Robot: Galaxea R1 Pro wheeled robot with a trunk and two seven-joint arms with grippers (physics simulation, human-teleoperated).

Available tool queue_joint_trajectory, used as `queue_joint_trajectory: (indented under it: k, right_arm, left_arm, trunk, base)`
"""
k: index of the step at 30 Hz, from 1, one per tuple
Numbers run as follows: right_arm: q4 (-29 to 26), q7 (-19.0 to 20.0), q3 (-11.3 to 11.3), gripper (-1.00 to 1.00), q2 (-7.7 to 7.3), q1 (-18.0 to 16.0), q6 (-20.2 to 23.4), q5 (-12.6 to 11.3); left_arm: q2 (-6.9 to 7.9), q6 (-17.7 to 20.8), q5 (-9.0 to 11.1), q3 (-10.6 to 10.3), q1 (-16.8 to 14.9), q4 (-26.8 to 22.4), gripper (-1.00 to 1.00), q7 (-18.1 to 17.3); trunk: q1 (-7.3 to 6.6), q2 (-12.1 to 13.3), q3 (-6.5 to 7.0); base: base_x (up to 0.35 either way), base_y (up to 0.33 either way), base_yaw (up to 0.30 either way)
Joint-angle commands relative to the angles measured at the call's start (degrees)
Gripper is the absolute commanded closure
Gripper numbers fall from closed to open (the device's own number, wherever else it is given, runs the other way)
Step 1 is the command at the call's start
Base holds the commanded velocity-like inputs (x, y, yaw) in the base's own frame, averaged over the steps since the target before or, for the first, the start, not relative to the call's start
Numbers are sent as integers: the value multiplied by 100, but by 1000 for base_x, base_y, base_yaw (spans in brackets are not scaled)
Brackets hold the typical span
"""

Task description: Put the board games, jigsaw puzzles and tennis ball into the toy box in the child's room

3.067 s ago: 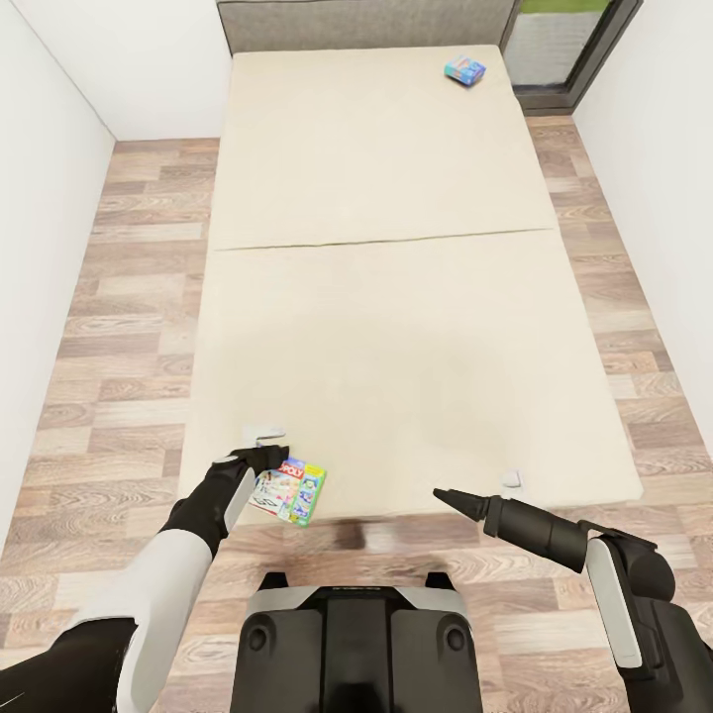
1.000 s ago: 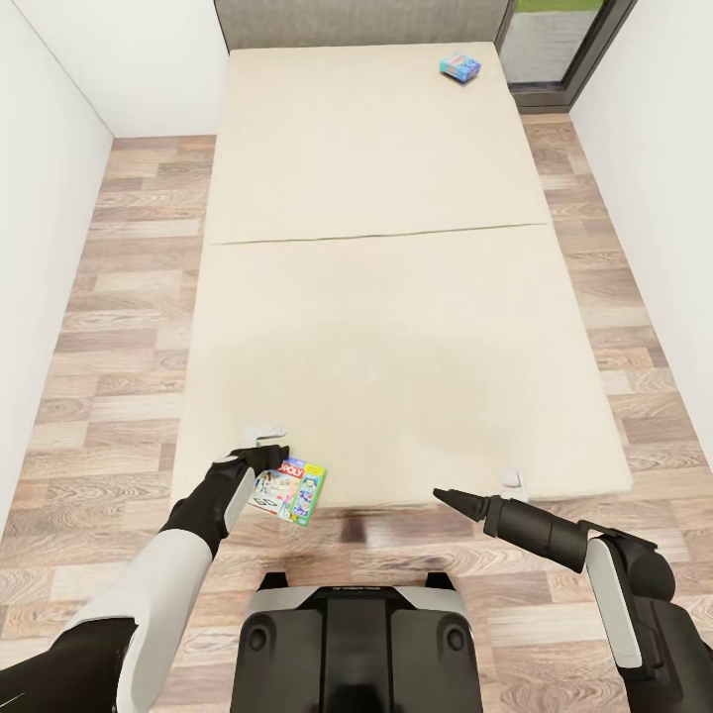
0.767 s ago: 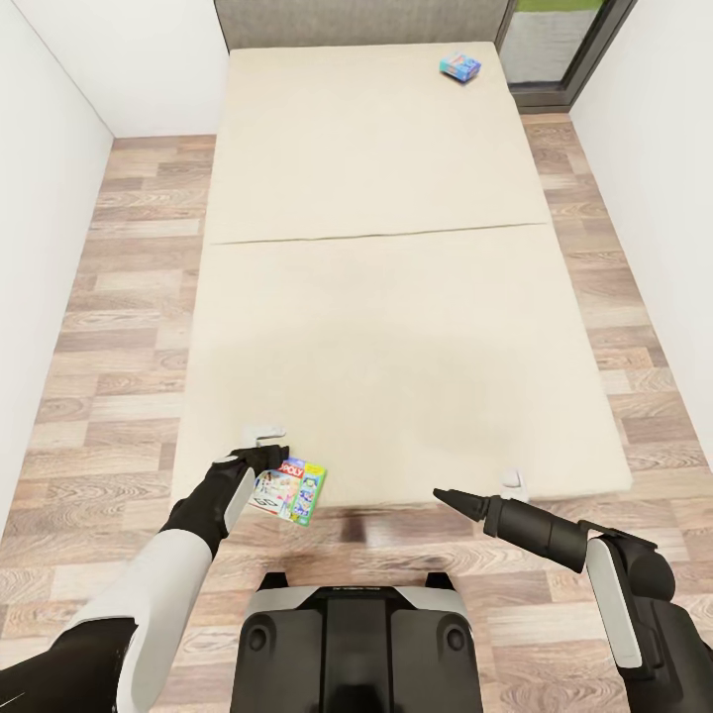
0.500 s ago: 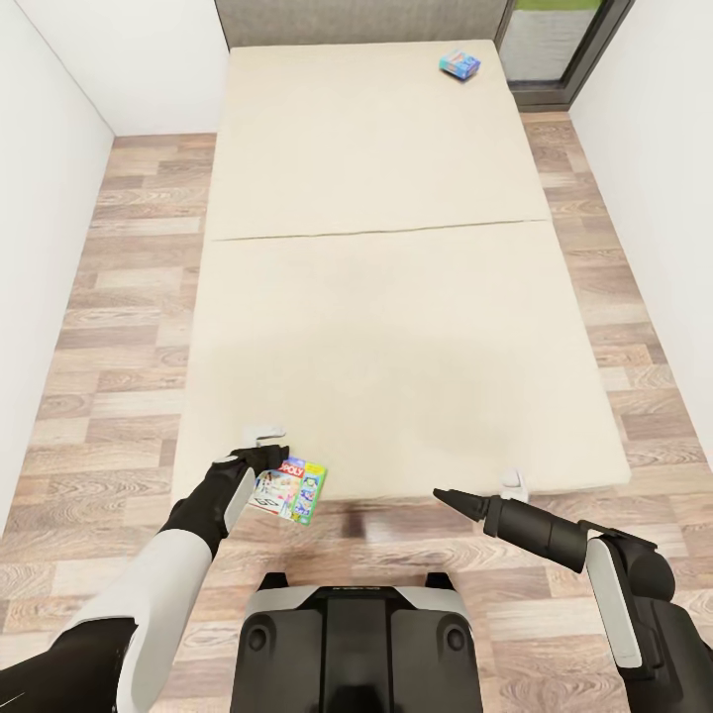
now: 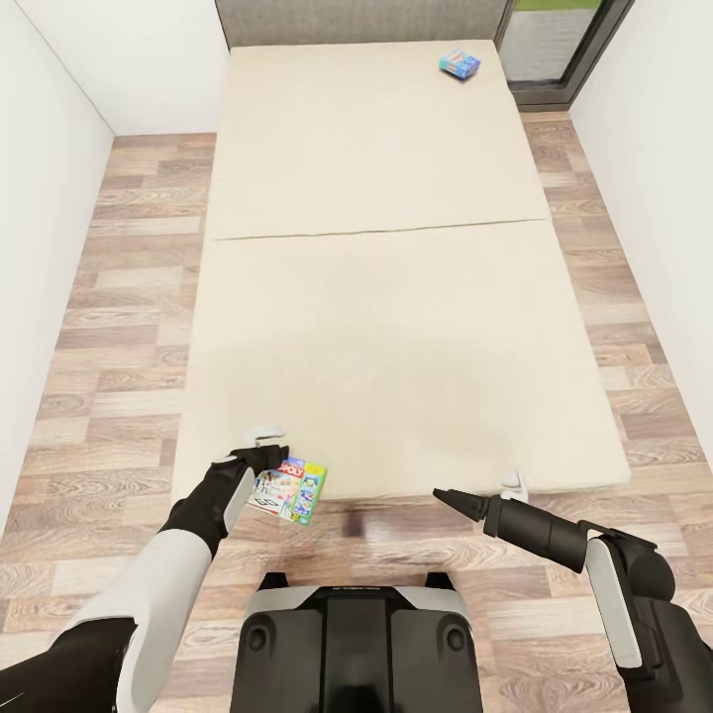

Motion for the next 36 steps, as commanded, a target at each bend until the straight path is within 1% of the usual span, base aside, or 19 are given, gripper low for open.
queue_joint_trajectory:
  k: [1,5,8,10,11,14,15,18,21,23,24,31,33,34,36]
  right_arm:
    - [0,20,-4,-100,-1,-2,22,4]
    - [1,18,-3,-100,-1,-2,22,4]
    - [2,19,-3,-100,-1,-2,22,4]
    - [1,17,0,-100,-1,-2,22,4]
    - [2,18,1,-100,-1,-2,22,4]
    - [3,18,1,-100,-1,-2,22,4]
    - [3,16,2,-100,-1,-2,22,4]
    - [2,14,3,-100,4,-2,22,4]
    - [1,13,3,-100,6,-2,22,4]
    - [0,13,3,-100,7,-2,22,4]
    - [2,12,3,-100,7,-2,22,4]
    - [2,12,3,-100,9,-2,-11,4]
    - [1,12,3,-100,9,-2,-49,4]
    - [0,12,3,-100,10,-2,-87,4]
    - [0,12,3,-100,9,-2,-116,4]
  left_arm:
    - [-4,49,34,39,2,116,-100,14]
    - [6,44,34,70,2,87,-100,14]
    - [47,45,39,87,2,9,-100,14]
    - [98,51,55,93,2,-85,-100,16]
    - [165,61,69,99,2,-208,-100,18]
    - [266,86,86,123,2,-423,-100,20]
    - [309,109,93,170,2,-578,-100,21]
    - [346,148,98,299,2,-817,-100,22]
    - [366,246,101,500,2,-1061,-100,22]
    - [376,376,102,660,5,-1237,-100,19]
    - [385,541,103,835,10,-1426,-100,14]
    - [404,1101,104,1516,47,-2150,-100,-22]
    - [408,1205,101,1698,54,-2296,-100,-85]
    - [425,1297,99,1876,64,-2418,-100,-198]
    - [473,1391,93,2061,80,-2504,-100,-366]
  trunk:
    - [4,-5,-5]
    - [4,-5,-5]
    - [4,-5,-5]
    - [4,-5,-5]
    - [4,-5,-5]
    - [4,-5,-5]
    - [4,-5,-5]
    - [4,-5,-5]
    - [4,-5,-5]
    - [4,-5,-5]
    - [4,-5,-5]
    - [4,-5,-5]
    - [4,-5,-5]
    - [4,-5,-5]
    - [4,-5,-5]
  base:
    - [0,0,0]
    - [0,0,0]
    - [0,0,0]
    - [0,0,0]
    - [0,0,0]
    - [0,0,0]
    - [0,0,0]
    - [0,0,0]
    - [0,0,0]
    - [0,0,0]
    - [0,0,0]
    - [0,0,0]
    - [0,0,0]
    - [0,0,0]
    - [0,0,0]
